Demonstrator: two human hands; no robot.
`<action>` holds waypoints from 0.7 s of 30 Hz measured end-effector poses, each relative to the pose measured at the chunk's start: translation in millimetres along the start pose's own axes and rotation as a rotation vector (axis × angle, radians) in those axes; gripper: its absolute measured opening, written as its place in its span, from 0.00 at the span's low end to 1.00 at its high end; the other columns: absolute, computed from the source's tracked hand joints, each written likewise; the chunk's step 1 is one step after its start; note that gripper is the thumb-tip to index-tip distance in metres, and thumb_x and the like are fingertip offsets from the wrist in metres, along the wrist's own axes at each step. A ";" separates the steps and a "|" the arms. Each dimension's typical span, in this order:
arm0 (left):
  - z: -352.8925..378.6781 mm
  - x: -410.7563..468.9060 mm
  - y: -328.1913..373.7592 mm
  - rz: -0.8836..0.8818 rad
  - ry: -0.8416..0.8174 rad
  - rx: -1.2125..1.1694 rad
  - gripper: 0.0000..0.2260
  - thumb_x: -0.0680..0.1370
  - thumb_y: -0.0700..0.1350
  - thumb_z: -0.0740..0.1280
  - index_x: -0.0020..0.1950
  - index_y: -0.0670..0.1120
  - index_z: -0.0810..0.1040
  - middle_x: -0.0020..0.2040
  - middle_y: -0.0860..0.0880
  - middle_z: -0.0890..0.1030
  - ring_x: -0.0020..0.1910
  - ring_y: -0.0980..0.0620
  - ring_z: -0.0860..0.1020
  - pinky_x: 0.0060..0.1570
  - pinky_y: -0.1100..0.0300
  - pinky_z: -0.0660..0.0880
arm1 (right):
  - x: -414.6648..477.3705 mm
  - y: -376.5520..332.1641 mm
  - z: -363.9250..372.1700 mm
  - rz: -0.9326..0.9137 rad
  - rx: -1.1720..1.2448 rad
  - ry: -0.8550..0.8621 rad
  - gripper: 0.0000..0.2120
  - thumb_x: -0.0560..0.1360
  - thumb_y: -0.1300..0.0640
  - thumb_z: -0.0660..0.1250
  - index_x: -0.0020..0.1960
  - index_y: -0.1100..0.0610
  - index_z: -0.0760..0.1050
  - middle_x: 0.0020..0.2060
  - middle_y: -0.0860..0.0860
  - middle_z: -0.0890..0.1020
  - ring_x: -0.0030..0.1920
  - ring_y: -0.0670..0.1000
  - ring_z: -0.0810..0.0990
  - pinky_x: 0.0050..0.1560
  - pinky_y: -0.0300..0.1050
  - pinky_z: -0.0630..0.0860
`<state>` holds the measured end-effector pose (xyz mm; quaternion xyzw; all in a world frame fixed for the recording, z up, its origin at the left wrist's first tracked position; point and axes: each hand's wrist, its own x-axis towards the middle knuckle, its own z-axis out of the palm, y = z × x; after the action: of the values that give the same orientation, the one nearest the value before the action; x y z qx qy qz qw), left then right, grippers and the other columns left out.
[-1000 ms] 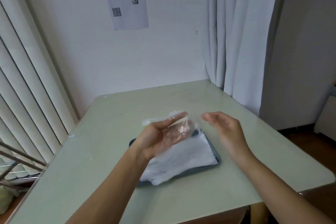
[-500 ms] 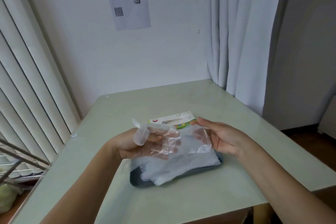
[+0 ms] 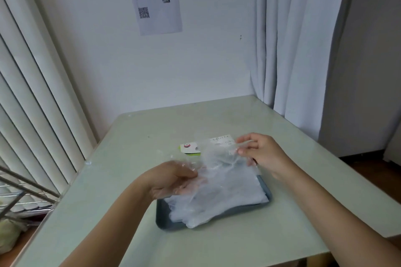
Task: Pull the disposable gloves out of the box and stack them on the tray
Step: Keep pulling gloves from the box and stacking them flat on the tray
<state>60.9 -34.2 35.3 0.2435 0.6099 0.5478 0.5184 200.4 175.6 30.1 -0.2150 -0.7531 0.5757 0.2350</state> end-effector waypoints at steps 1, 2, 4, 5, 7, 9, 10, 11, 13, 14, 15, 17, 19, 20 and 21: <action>0.0 2.7 -4.9 -0.020 0.029 0.021 0.11 0.80 0.30 0.56 0.55 0.34 0.78 0.39 0.40 0.82 0.25 0.53 0.77 0.23 0.65 0.73 | 3.4 8.2 0.5 0.027 -0.068 -0.016 0.09 0.72 0.67 0.71 0.52 0.61 0.78 0.36 0.53 0.82 0.21 0.43 0.73 0.24 0.34 0.68; -1.0 5.9 -10.2 -0.040 0.061 0.058 0.11 0.80 0.30 0.58 0.57 0.34 0.78 0.41 0.39 0.82 0.29 0.51 0.80 0.27 0.63 0.76 | 6.8 17.7 1.9 0.049 -0.146 -0.030 0.08 0.72 0.66 0.72 0.51 0.60 0.78 0.36 0.53 0.81 0.21 0.43 0.73 0.24 0.35 0.68; -1.8 9.0 -19.5 -0.084 0.138 0.233 0.09 0.78 0.31 0.61 0.55 0.35 0.78 0.42 0.40 0.82 0.35 0.48 0.81 0.32 0.60 0.77 | 10.6 36.2 5.2 0.064 -0.307 -0.037 0.07 0.72 0.66 0.70 0.48 0.58 0.77 0.35 0.52 0.80 0.20 0.43 0.74 0.25 0.35 0.70; -1.6 9.0 -22.4 -0.097 0.165 0.346 0.07 0.78 0.32 0.62 0.52 0.36 0.79 0.40 0.42 0.82 0.34 0.48 0.80 0.32 0.60 0.76 | 11.7 43.5 7.6 0.065 -0.378 -0.037 0.07 0.73 0.67 0.68 0.47 0.57 0.77 0.36 0.52 0.80 0.19 0.43 0.74 0.25 0.35 0.70; -0.2 8.1 -23.5 -0.112 0.196 0.486 0.05 0.77 0.35 0.63 0.48 0.38 0.79 0.36 0.44 0.79 0.31 0.50 0.78 0.29 0.62 0.73 | 13.2 53.9 11.3 0.057 -0.483 -0.041 0.09 0.73 0.68 0.64 0.45 0.55 0.76 0.36 0.50 0.79 0.19 0.42 0.74 0.26 0.33 0.70; -0.2 4.1 -18.2 -0.160 0.248 0.526 0.05 0.78 0.40 0.66 0.51 0.40 0.78 0.38 0.44 0.81 0.32 0.50 0.80 0.30 0.61 0.76 | 15.1 57.7 12.9 0.045 -0.518 -0.054 0.10 0.73 0.68 0.62 0.45 0.54 0.76 0.37 0.49 0.78 0.22 0.42 0.75 0.27 0.31 0.70; -0.6 0.8 -14.3 -0.199 0.286 0.557 0.06 0.78 0.43 0.67 0.52 0.41 0.77 0.39 0.44 0.82 0.31 0.51 0.81 0.30 0.62 0.77 | 16.2 58.4 13.4 0.040 -0.532 -0.068 0.11 0.73 0.68 0.62 0.46 0.53 0.76 0.37 0.48 0.77 0.23 0.43 0.75 0.27 0.31 0.70; -2.5 -2.3 -10.0 -0.238 0.345 0.620 0.08 0.79 0.46 0.67 0.52 0.42 0.75 0.39 0.44 0.82 0.29 0.51 0.81 0.30 0.62 0.77 | 17.4 57.8 14.0 0.031 -0.555 -0.082 0.11 0.73 0.68 0.62 0.46 0.52 0.76 0.37 0.47 0.77 0.26 0.43 0.76 0.28 0.30 0.69; -4.2 -9.1 -2.0 -0.253 0.522 0.918 0.12 0.79 0.51 0.65 0.54 0.43 0.71 0.41 0.44 0.83 0.31 0.49 0.82 0.34 0.60 0.79 | 19.3 58.1 14.1 0.026 -0.602 -0.091 0.12 0.73 0.67 0.63 0.47 0.51 0.77 0.37 0.44 0.76 0.29 0.41 0.75 0.29 0.28 0.68; -4.1 -10.9 0.2 -0.218 0.636 1.106 0.15 0.79 0.53 0.64 0.56 0.43 0.71 0.44 0.44 0.83 0.37 0.47 0.83 0.39 0.59 0.79 | 20.2 58.4 13.4 0.032 -0.611 -0.086 0.12 0.73 0.67 0.64 0.48 0.52 0.78 0.37 0.43 0.75 0.30 0.41 0.75 0.29 0.27 0.68; -1.9 -11.7 1.1 -0.154 0.745 1.267 0.17 0.79 0.55 0.62 0.60 0.43 0.71 0.50 0.44 0.82 0.45 0.46 0.82 0.44 0.58 0.76 | 21.3 59.0 12.6 0.040 -0.613 -0.082 0.12 0.73 0.67 0.64 0.49 0.53 0.79 0.37 0.44 0.75 0.31 0.42 0.76 0.29 0.26 0.68; 9.4 -11.4 0.8 0.022 0.813 1.374 0.21 0.80 0.55 0.60 0.69 0.44 0.67 0.61 0.45 0.78 0.58 0.45 0.77 0.53 0.57 0.72 | 23.1 59.1 10.1 0.054 -0.608 -0.082 0.11 0.73 0.67 0.65 0.50 0.54 0.79 0.37 0.46 0.76 0.31 0.43 0.77 0.28 0.25 0.68; 24.7 -6.7 -2.9 0.228 0.616 1.431 0.25 0.81 0.54 0.60 0.76 0.48 0.60 0.73 0.47 0.68 0.70 0.48 0.67 0.65 0.58 0.64 | 25.2 57.5 7.4 0.056 -0.627 -0.105 0.11 0.72 0.66 0.66 0.50 0.53 0.80 0.38 0.48 0.78 0.31 0.44 0.78 0.29 0.25 0.68; 32.1 -1.5 -7.2 0.298 0.466 1.483 0.27 0.81 0.54 0.59 0.78 0.50 0.56 0.78 0.49 0.59 0.75 0.50 0.59 0.71 0.59 0.55 | 25.7 56.9 5.9 0.059 -0.642 -0.118 0.11 0.72 0.66 0.67 0.50 0.53 0.80 0.39 0.47 0.78 0.32 0.43 0.78 0.30 0.26 0.68; 36.8 5.3 -13.3 0.334 0.338 1.523 0.27 0.82 0.54 0.58 0.79 0.51 0.53 0.79 0.51 0.51 0.78 0.52 0.51 0.74 0.57 0.47 | 26.6 56.0 5.5 0.059 -0.657 -0.132 0.11 0.72 0.65 0.67 0.51 0.53 0.80 0.38 0.46 0.77 0.32 0.42 0.77 0.30 0.26 0.68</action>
<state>95.7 -18.0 26.2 0.5326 0.8423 0.0804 0.0208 178.9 201.0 -22.5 -0.2630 -0.9055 0.3213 0.0872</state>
